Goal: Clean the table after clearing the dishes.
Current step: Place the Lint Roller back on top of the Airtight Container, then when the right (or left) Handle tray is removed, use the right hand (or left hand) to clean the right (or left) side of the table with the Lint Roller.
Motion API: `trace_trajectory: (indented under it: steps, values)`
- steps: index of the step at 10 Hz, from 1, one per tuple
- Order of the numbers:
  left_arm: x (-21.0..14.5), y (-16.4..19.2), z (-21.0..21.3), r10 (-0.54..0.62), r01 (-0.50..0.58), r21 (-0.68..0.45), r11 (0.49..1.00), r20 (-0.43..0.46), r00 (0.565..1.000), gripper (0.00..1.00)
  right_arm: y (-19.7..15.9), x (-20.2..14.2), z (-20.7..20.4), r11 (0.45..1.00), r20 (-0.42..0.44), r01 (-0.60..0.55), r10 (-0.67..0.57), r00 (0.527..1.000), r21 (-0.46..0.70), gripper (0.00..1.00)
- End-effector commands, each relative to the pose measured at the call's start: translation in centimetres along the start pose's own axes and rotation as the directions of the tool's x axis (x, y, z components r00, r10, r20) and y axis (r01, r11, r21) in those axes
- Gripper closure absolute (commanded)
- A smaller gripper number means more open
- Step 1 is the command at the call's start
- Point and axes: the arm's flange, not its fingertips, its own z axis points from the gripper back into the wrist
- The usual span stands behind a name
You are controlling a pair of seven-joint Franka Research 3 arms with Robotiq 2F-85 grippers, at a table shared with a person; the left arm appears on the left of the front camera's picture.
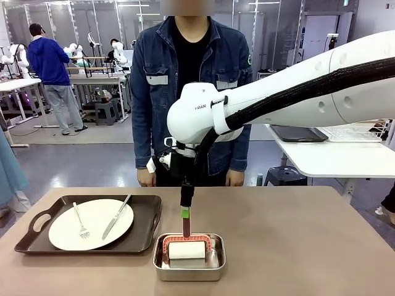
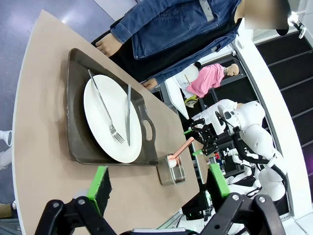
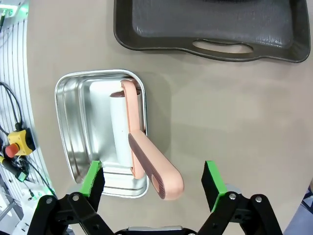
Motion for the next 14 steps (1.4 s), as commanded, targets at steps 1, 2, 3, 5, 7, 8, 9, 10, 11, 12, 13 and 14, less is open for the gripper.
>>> trace_trajectory:
  steps: [1, 2, 3, 5, 7, 8, 9, 10, 11, 12, 13, 14]
  values:
    - [-0.1, -0.1, 0.2, -0.005, 0.005, -0.002, 1.000, 0.002, 1.000, 0.00, 0.1, 0.0, -0.1, 1.000, 0.004, 0.004, -0.004, 1.000, 0.008, 0.00]
    - [-0.1, -0.1, 0.2, -0.005, 0.005, -0.002, 1.000, 0.002, 1.000, 0.00, 0.1, 0.0, -0.1, 1.000, 0.004, 0.004, -0.004, 1.000, 0.008, 0.00]
    - [-0.1, -0.1, 0.2, -0.005, 0.005, -0.002, 1.000, 0.002, 1.000, 0.00, 0.1, 0.0, -0.1, 1.000, 0.004, 0.004, -0.004, 1.000, 0.008, 0.00]
    - [-0.1, -0.1, 0.2, -0.005, 0.005, -0.002, 1.000, 0.002, 1.000, 0.00, 0.1, 0.0, -0.1, 1.000, 0.004, 0.004, -0.004, 1.000, 0.008, 0.00]
    - [-0.1, -0.1, 0.2, -0.005, 0.005, -0.002, 1.000, 0.002, 1.000, 0.00, 0.1, 0.0, -0.1, 1.000, 0.004, 0.004, -0.004, 1.000, 0.008, 0.00]
    - [-0.1, -0.1, 0.2, -0.005, 0.005, -0.002, 1.000, 0.002, 1.000, 0.00, 0.1, 0.0, -0.1, 1.000, 0.004, 0.004, -0.004, 1.000, 0.008, 0.00]
    - [-0.1, -0.1, 0.2, -0.005, 0.005, -0.002, 1.000, 0.002, 1.000, 0.00, 0.1, 0.0, -0.1, 1.000, 0.004, 0.004, -0.004, 1.000, 0.008, 0.00]
    - [-0.1, -0.1, 0.2, -0.005, 0.005, -0.002, 1.000, 0.002, 1.000, 0.00, 0.1, 0.0, -0.1, 1.000, 0.004, 0.004, -0.004, 1.000, 0.008, 0.00]
    - [-0.1, -0.1, 0.2, -0.005, 0.005, -0.002, 1.000, 0.002, 1.000, 0.00, 0.1, 0.0, -0.1, 1.000, 0.004, 0.004, -0.004, 1.000, 0.008, 0.00]
    - [-0.1, -0.1, 0.2, -0.005, 0.005, -0.002, 1.000, 0.002, 1.000, 0.00, -0.1, -0.1, -0.1, 1.000, 0.000, 0.002, -0.002, 1.000, 0.003, 0.00]
    - [-0.1, -0.1, 0.2, -0.005, 0.005, -0.002, 1.000, 0.002, 1.000, 0.00, -0.8, -0.4, 1.2, 1.000, -0.024, 0.021, -0.021, 0.999, -0.015, 0.00]
    - [-0.1, -0.1, 0.2, -0.005, 0.005, -0.002, 1.000, 0.002, 1.000, 0.00, -1.1, -0.6, 2.8, 0.998, 0.002, 0.057, -0.057, 0.998, -0.032, 0.00]
